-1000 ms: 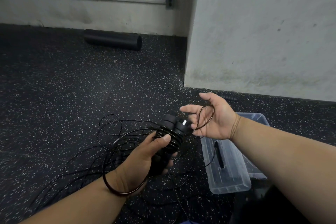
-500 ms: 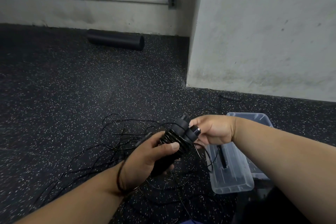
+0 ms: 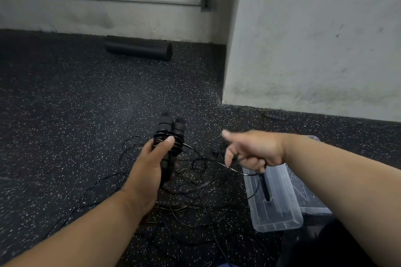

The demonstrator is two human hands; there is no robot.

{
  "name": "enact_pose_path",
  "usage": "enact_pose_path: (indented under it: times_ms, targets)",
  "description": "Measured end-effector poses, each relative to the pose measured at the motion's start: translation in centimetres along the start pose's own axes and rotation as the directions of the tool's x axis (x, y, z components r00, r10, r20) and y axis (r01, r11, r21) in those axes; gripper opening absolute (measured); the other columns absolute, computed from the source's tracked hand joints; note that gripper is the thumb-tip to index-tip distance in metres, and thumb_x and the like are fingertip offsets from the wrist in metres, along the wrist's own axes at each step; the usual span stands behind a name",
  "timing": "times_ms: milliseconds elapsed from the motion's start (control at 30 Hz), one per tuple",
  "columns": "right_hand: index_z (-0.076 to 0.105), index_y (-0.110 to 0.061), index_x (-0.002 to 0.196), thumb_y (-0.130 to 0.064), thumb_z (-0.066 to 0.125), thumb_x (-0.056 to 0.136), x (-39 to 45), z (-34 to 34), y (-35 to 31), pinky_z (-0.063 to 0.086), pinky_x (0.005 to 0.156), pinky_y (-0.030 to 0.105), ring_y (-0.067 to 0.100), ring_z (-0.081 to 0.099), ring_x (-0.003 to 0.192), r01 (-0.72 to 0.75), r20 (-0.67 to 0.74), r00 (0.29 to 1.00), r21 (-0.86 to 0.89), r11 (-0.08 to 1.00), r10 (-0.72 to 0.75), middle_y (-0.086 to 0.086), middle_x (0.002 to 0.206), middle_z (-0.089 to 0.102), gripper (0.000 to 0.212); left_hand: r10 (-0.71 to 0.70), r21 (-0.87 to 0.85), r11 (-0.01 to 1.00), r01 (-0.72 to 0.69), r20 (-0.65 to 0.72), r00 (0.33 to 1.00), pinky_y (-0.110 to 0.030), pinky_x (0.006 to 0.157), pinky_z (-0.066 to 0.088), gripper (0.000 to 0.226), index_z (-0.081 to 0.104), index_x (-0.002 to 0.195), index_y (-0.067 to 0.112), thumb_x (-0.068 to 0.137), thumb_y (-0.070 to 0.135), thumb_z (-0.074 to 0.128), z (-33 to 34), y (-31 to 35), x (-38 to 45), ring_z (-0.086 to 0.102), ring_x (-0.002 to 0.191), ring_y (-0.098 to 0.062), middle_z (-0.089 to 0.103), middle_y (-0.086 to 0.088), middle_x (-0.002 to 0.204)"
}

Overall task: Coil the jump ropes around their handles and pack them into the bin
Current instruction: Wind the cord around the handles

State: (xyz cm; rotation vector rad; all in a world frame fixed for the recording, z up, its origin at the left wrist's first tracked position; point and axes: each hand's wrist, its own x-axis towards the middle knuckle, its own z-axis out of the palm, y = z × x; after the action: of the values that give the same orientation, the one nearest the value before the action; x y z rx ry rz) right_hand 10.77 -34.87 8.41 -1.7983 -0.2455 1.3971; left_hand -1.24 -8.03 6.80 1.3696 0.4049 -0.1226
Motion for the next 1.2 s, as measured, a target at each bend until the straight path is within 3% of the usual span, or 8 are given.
enact_pose_path:
  times_ms: [67, 200, 400, 600, 767, 900, 1033, 1200]
  targets:
    - [0.059, -0.02, 0.119, -0.074, 0.043, 0.096, 0.3, 1.6, -0.5, 0.051, 0.061, 0.031, 0.019, 0.052, 0.051, -0.038, -0.127, 0.992, -0.293, 0.955, 0.001, 0.005, 0.064, 0.057, 0.061, 0.037, 0.03, 0.999, -0.039, 0.077, 0.996, -0.038, 0.073, 0.052, 0.044, 0.067, 0.123, 0.025, 0.087, 0.051, 0.07, 0.3, 0.6, -0.3, 0.063, 0.083, -0.022, 0.073, -0.007, 0.101]
    - [0.052, -0.046, 0.125, -0.062, 0.075, 0.086, 1.9, 3.9, -0.2, 0.055, 0.066, 0.035, 0.016, 0.062, 0.07, 0.082, -0.23, 0.958, -0.353, 0.932, -0.171, 0.005, 0.089, 0.062, 0.048, 0.017, 0.051, 0.998, -0.028, 0.202, 0.979, -0.037, 0.073, 0.051, 0.037, 0.072, 0.114, 0.032, 0.082, 0.05, 0.071, 1.4, 0.1, -1.0, 0.065, 0.082, -0.02, 0.075, -0.006, 0.101]
    - [0.063, -0.034, 0.083, -0.026, 0.07, 0.097, 3.5, 5.4, 0.3, 0.048, 0.081, 0.03, 0.008, 0.057, 0.085, 0.39, -0.264, 0.753, -0.559, 0.732, -0.603, -0.007, 0.091, 0.06, 0.018, -0.002, 0.059, 0.998, -0.018, 0.309, 0.951, -0.037, 0.069, 0.05, 0.048, 0.072, 0.115, 0.032, 0.074, 0.057, 0.073, 2.0, -0.5, -1.3, 0.066, 0.083, -0.023, 0.075, -0.007, 0.104]
    - [0.047, -0.017, 0.07, -0.029, 0.069, 0.1, 3.4, 5.8, 0.2, 0.036, 0.051, 0.026, 0.014, 0.047, 0.059, 0.315, -0.428, 0.824, -0.201, 0.928, -0.372, 0.005, 0.066, 0.063, 0.039, -0.007, -0.033, 0.999, 0.008, 0.05, 0.999, -0.028, 0.058, 0.055, 0.025, 0.066, 0.119, 0.018, 0.098, 0.03, 0.072, 2.4, 0.0, -1.1, 0.068, 0.069, -0.014, 0.075, -0.001, 0.085]
    - [0.044, -0.019, 0.074, -0.004, 0.059, 0.098, 2.6, 5.8, -0.4, 0.059, 0.082, 0.042, 0.019, 0.075, 0.078, 0.362, -0.514, 0.779, -0.102, 0.927, -0.361, 0.008, 0.064, 0.07, 0.032, -0.023, 0.35, 0.931, 0.101, -0.221, 0.975, -0.052, 0.088, 0.061, 0.049, 0.051, 0.117, 0.042, 0.083, 0.071, 0.071, -0.8, -0.8, 0.9, 0.073, 0.094, -0.024, 0.074, 0.003, 0.106]
    - [0.052, -0.014, 0.088, 0.002, 0.059, 0.095, 2.5, 6.6, -1.6, 0.059, 0.087, 0.052, 0.024, 0.078, 0.085, 0.414, -0.489, 0.791, -0.012, 0.91, -0.366, 0.008, 0.075, 0.065, 0.018, 0.064, 0.505, 0.863, 0.029, -0.165, 0.984, -0.045, 0.088, 0.059, 0.036, 0.048, 0.115, 0.041, 0.093, 0.057, 0.07, -0.3, -0.5, 0.5, 0.07, 0.093, -0.017, 0.069, 0.009, 0.102]
    - [0.055, -0.028, 0.123, -0.017, 0.074, 0.091, 3.5, 7.0, -1.1, 0.056, 0.07, 0.03, 0.012, 0.062, 0.077, 0.239, -0.478, 0.848, -0.044, 0.97, -0.231, 0.001, 0.109, 0.062, 0.039, -0.014, 0.223, 0.975, 0.024, -0.044, 0.999, -0.046, 0.078, 0.059, 0.017, 0.068, 0.106, 0.035, 0.092, 0.042, 0.075, 1.3, -0.7, -0.4, 0.071, 0.086, -0.024, 0.076, -0.005, 0.1]
    - [0.071, -0.02, 0.106, -0.014, 0.068, 0.098, 4.5, 8.5, 0.3, 0.045, 0.087, 0.023, 0.002, 0.067, 0.093, 0.268, -0.288, 0.928, 0.078, 0.96, -0.236, -0.006, 0.105, 0.076, 0.01, -0.008, 0.056, 0.998, 0.001, 0.119, 0.993, -0.036, 0.068, 0.053, 0.041, 0.069, 0.117, 0.02, 0.088, 0.047, 0.079, 1.8, -0.5, -0.8, 0.064, 0.079, -0.022, 0.074, -0.007, 0.094]
